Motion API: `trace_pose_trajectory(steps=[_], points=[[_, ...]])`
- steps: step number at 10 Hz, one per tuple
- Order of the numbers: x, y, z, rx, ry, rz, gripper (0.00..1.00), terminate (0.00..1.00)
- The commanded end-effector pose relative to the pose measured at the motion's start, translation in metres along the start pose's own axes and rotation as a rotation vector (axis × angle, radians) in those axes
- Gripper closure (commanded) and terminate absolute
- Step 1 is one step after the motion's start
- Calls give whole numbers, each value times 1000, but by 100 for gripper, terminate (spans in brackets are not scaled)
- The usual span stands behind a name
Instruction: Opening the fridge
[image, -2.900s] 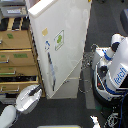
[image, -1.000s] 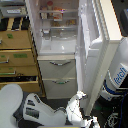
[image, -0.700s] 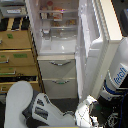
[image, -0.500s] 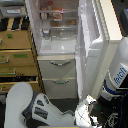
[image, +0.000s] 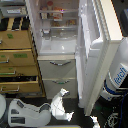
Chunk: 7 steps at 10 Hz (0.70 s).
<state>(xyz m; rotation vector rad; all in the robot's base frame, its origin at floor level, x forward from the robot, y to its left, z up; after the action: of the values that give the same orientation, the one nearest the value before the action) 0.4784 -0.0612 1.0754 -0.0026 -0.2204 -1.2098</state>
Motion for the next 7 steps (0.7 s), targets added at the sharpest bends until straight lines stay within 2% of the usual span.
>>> trace_pose_trajectory(steps=[1,4,5,6,7], points=[[-243,172,-21,57,71,375,0,0],[-297,203,-15,88,8,540,0,0],[-322,212,-8,140,-44,624,0,0],[-330,215,-5,147,-67,648,0,0],[-341,216,0,192,-106,652,0,0]])
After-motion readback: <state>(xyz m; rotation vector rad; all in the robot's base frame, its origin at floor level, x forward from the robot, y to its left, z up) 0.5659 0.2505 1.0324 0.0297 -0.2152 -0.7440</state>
